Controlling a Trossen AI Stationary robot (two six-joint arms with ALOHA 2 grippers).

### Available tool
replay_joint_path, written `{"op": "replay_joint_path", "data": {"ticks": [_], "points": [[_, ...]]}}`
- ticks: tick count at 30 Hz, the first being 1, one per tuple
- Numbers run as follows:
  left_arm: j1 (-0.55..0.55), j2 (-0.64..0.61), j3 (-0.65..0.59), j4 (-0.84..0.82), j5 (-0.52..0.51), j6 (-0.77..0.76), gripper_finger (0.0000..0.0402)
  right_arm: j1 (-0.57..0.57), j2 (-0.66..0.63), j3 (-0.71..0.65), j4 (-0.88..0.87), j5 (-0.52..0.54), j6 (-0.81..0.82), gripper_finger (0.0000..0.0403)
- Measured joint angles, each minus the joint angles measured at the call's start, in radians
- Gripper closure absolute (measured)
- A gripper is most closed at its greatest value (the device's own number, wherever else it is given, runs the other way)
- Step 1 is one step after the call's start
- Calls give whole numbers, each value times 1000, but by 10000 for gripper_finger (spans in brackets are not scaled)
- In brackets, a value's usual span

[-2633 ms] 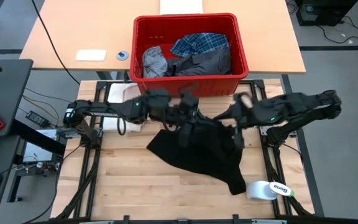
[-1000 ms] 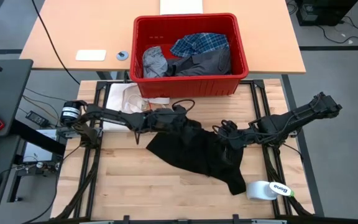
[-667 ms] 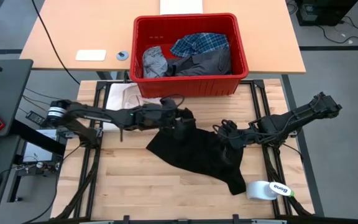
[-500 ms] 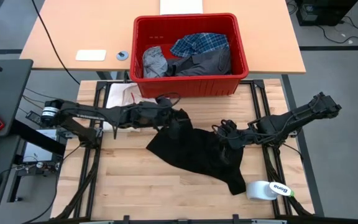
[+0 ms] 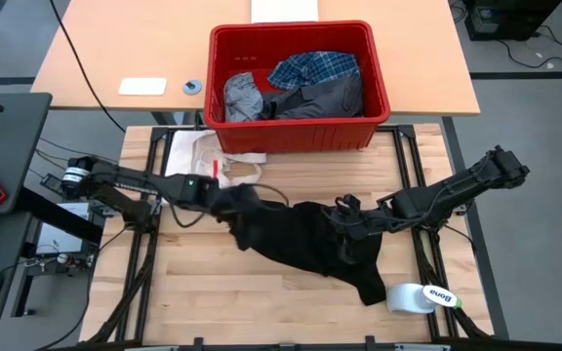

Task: Fold Laundry from Bin
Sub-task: Fold the black shirt

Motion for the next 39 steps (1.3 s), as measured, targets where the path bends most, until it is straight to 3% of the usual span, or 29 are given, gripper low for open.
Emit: {"op": "replay_joint_path", "data": {"ticks": [8,15,23,28,33,39], "points": [[-53,0,0,-202,15,-53,170,-5,0,0,-4,-9,-5,225],[-129,6,0,-207,67,-152,170,-19,0,0,-40,-33,-4,225],[-207,129,0,-214,-34,-28,171,-19,0,0,-2,-42,-3,225],[-151,238,-1,-177,-85,13,174,-19,-1,0,36,-34,-3,225],[-42,261,-1,-16,-80,91,199,-20,-1,0,36,-35,-2,225],[102,273,-1,38,73,193,220,-20,-1,0,36,-41,12,225]]}}
